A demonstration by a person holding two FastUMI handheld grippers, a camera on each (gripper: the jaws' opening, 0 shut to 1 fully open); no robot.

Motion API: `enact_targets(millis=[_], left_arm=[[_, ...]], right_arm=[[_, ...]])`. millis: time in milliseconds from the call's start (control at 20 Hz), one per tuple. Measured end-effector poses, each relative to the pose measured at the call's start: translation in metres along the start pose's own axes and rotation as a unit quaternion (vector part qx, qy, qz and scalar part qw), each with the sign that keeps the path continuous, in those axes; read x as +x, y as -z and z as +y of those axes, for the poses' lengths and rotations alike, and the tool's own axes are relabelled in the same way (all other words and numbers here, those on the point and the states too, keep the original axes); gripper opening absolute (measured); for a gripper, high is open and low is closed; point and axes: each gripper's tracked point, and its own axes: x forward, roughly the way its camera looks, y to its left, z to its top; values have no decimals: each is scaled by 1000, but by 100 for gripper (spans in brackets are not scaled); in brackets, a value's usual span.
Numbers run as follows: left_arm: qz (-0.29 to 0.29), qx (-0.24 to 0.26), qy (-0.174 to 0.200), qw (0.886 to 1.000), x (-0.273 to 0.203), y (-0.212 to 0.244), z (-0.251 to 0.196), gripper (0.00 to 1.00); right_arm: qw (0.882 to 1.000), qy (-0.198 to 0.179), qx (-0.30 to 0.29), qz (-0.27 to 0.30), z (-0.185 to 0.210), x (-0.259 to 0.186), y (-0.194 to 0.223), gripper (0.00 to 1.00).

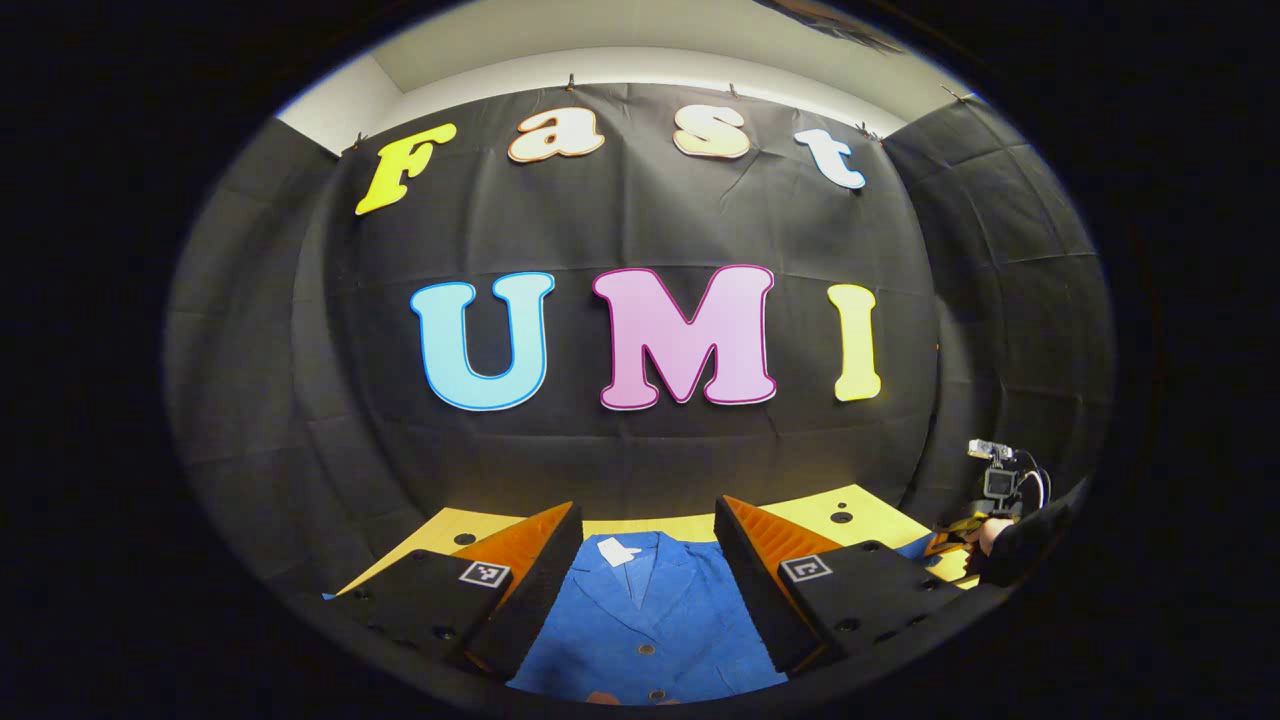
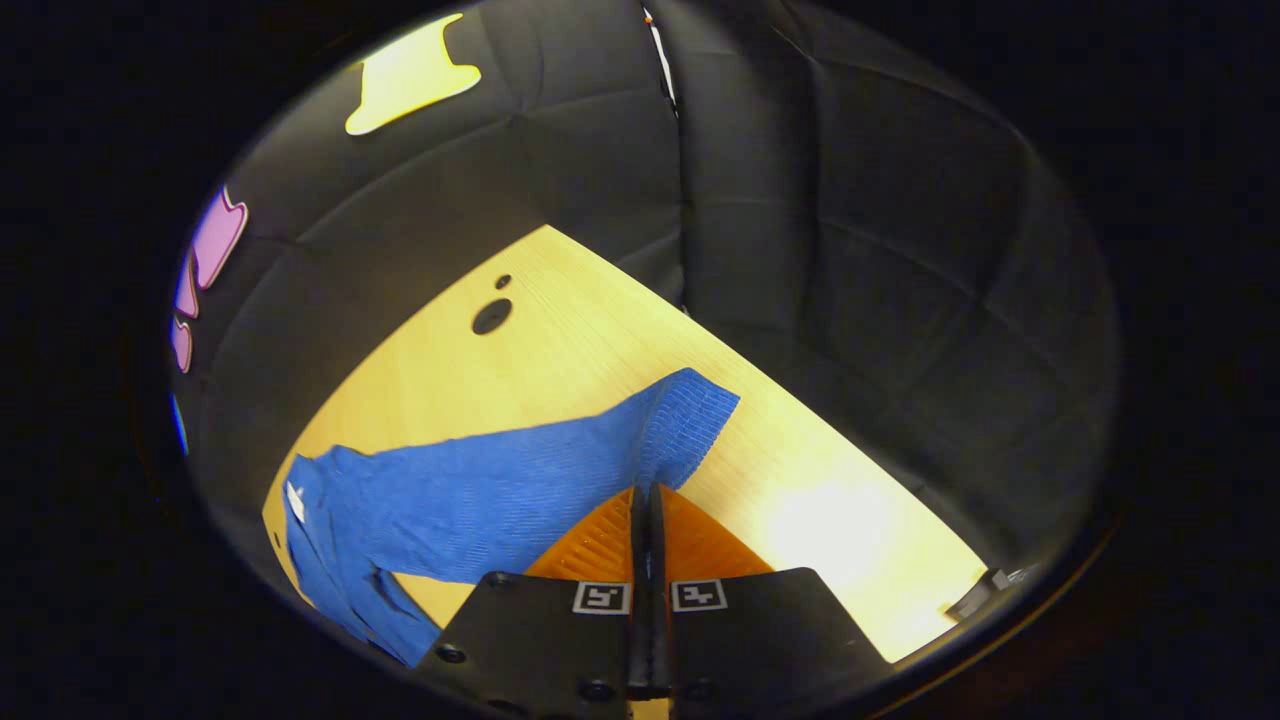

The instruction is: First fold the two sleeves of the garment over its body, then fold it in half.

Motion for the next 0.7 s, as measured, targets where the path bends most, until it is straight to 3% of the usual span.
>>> enact_targets(millis=[300,700], left_arm=[[-21,-20,-27,999,-27,-6,61,81],[-28,-48,-89,994,-75,10,171,80]], right_arm=[[997,-50,-40,-32,100,-48,5,1],[980,-141,-134,-31,278,-111,82,1]])
